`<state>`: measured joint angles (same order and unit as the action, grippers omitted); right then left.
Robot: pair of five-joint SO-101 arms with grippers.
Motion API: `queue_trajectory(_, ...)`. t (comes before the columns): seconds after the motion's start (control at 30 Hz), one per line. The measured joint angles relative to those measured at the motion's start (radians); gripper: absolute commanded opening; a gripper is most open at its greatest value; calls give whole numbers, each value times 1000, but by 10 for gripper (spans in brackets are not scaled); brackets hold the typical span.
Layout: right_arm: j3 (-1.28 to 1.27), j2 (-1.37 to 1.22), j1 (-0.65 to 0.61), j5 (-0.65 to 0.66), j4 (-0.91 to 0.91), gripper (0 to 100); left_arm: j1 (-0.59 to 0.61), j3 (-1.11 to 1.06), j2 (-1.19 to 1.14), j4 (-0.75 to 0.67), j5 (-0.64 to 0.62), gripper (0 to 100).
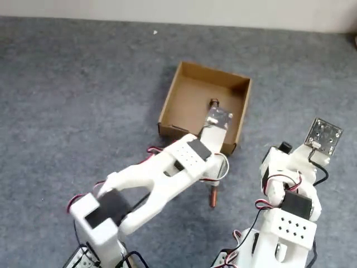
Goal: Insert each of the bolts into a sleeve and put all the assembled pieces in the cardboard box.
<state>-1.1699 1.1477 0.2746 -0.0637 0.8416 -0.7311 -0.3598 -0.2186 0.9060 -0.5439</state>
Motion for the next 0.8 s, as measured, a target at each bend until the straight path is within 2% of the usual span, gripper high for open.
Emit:
queue_trajectory(0.1, 0, 0, 0, 0, 0, 6, -3, 57, -72, 0, 0, 197)
queue_trajectory(0.37, 0, 0, 0, 0, 0, 7, -9, 173, -158, 38, 0, 2)
queue_trajectory(0.6, 0, 0, 0, 0, 0, 7, 11, 183, -163, 60, -3, 5)
queue_trajectory(0.8, 0, 0, 0, 12, -2, 7, 43, 195, -123, 173, -3, 5)
